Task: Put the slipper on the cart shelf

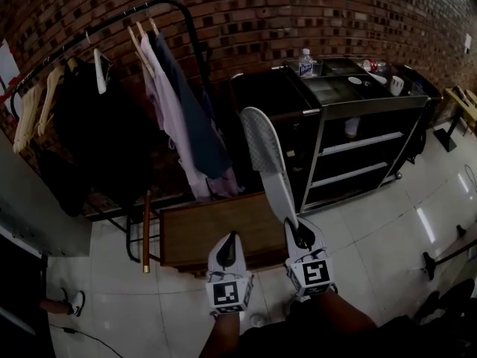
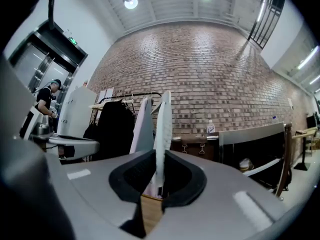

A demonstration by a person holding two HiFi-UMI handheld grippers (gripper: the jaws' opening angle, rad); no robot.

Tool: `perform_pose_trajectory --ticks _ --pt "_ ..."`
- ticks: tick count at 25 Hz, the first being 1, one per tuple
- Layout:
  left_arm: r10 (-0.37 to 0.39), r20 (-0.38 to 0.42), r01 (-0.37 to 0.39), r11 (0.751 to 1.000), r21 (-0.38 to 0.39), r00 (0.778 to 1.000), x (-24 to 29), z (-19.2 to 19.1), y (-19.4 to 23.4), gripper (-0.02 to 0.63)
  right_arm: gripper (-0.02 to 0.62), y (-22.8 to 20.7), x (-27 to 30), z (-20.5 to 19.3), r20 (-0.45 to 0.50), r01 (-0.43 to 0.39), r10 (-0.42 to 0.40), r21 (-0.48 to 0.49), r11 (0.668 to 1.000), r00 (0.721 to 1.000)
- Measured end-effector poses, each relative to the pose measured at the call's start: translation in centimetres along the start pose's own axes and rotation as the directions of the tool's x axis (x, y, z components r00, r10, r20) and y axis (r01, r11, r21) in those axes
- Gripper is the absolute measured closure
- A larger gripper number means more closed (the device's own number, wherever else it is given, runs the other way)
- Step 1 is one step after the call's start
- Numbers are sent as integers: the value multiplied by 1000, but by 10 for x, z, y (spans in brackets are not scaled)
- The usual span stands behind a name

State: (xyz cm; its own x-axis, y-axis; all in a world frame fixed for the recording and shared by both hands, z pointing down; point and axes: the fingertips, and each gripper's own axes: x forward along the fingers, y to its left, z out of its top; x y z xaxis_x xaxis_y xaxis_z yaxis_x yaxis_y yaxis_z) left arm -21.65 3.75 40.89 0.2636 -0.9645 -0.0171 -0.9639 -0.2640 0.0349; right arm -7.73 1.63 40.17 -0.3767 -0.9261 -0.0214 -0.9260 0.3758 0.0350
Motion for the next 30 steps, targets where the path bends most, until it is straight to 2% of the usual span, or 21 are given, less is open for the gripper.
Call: perform_pose_trajectory --ticks 4,11,15,20,26,30 --pt "-10 28 10 1000 -4 1000 -1 7 -2 591 551 1 -1 5 6 -2 2 -22 1000 1000" --pt "-7 57 7 1000 8 998 1 13 -4 591 551 -13 -11 -11 -18 37 -37 4 999 999" --pt "-39 15 39 999 20 999 8 -5 -24 591 551 -40 -26 -30 -49 87 -87 9 996 995" --pt "-69 11 68 997 22 998 45 -16 -56 591 551 -107 -55 -69 -145 173 -175 -20 985 974" --pt "-87 -10 88 995 39 996 119 -23 -90 591 551 -210 -74 -119 -270 311 -300 -5 951 915" --pt "-89 -20 90 995 35 996 174 -22 -118 591 551 -270 -65 -136 -334 345 -326 -3 939 884"
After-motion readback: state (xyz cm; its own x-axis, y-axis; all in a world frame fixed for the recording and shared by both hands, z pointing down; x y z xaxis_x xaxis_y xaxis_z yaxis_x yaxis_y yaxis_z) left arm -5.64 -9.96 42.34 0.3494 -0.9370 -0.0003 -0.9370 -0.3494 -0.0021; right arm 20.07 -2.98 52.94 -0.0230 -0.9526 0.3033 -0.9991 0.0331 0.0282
